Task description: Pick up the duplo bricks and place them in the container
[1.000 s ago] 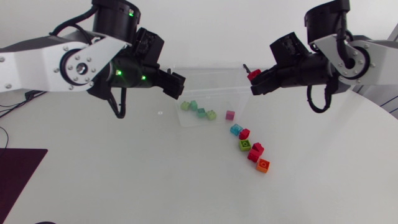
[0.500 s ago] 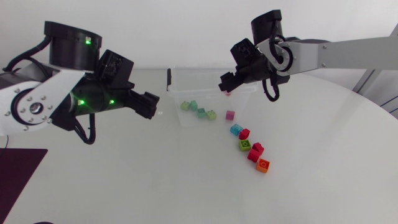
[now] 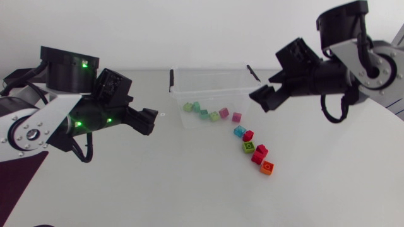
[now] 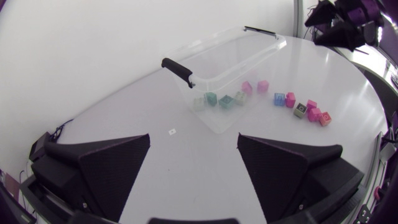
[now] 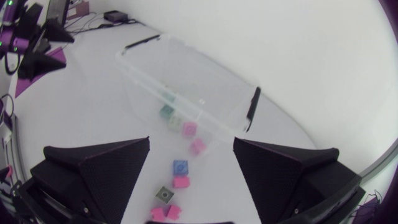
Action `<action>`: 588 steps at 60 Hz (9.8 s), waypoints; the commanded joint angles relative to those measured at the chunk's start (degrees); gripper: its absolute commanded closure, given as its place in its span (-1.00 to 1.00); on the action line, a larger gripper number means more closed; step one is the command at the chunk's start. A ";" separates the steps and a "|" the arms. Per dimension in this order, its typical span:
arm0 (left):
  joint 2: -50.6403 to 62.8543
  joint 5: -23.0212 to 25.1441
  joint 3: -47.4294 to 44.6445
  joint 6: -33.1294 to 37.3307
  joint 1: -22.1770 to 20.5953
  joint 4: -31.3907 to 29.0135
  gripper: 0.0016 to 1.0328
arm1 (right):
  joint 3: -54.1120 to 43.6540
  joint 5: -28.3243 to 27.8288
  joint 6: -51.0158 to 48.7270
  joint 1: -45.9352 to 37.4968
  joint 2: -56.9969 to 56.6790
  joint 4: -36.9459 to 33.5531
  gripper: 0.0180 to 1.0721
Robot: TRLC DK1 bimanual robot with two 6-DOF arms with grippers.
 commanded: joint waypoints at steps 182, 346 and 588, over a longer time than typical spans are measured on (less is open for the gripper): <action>-60.86 -3.77 -37.09 8.47 8.93 1.20 -0.90 | 13.76 0.66 2.41 1.54 22.63 12.56 0.36; -69.56 1.50 -40.69 4.51 18.86 -6.71 -0.90 | -15.77 7.51 5.75 -5.14 21.48 12.12 0.17; -69.56 1.41 -40.78 -12.27 19.74 -6.45 -0.90 | 20.27 7.42 19.55 -0.83 16.65 0.51 0.33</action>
